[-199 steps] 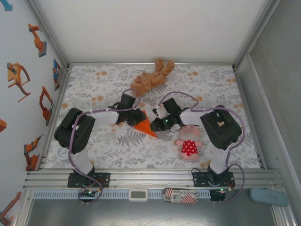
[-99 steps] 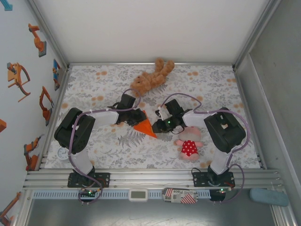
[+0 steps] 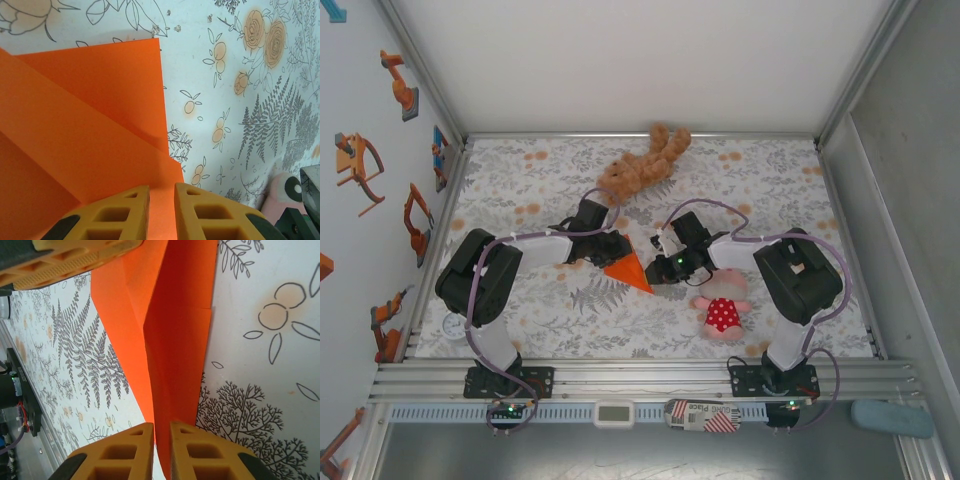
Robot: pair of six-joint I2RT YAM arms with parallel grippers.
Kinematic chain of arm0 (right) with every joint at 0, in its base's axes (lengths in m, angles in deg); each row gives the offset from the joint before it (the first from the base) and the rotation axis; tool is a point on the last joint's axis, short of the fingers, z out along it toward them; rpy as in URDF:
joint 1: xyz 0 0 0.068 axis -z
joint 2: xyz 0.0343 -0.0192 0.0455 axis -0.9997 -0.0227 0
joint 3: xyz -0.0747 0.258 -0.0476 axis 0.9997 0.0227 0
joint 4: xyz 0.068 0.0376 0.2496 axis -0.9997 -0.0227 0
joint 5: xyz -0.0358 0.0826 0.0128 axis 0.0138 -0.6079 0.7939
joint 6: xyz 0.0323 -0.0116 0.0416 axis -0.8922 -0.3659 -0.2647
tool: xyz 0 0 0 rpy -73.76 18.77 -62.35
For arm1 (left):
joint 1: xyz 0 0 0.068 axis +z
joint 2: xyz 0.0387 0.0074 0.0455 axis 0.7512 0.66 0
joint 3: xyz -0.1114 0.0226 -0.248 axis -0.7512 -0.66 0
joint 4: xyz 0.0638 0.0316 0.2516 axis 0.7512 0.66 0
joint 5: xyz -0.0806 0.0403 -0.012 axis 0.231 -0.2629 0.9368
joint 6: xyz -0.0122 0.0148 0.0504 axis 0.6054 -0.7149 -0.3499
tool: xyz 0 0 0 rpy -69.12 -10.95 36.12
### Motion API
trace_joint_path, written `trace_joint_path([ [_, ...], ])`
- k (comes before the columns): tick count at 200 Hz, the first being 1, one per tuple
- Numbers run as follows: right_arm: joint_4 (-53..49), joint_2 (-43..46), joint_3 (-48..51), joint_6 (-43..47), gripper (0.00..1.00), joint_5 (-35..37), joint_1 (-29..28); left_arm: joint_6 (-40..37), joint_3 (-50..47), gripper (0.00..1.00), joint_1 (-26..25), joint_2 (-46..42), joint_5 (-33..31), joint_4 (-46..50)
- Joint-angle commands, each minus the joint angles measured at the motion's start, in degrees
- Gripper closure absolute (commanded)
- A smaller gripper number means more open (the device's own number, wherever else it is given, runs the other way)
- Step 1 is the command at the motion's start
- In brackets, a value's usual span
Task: Fold a paper plane with a square sheet of paper (pick it up from the middle)
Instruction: Fourth fold the wing at the center of the table.
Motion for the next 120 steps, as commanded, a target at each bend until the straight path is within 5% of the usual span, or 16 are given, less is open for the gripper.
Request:
trace_joint_path([
  [1, -1.8, -0.6, 0.2, 1.5, 0.86, -0.5, 0.4, -1.5, 1.6, 0.78, -0.2, 0.8, 0.5, 1.1],
  [120, -2.9, -3.2, -0.1, 2.7, 0.90, 0.4, 0.4, -1.9, 2.6, 0.78, -0.2, 1.8, 0.7, 1.3],
])
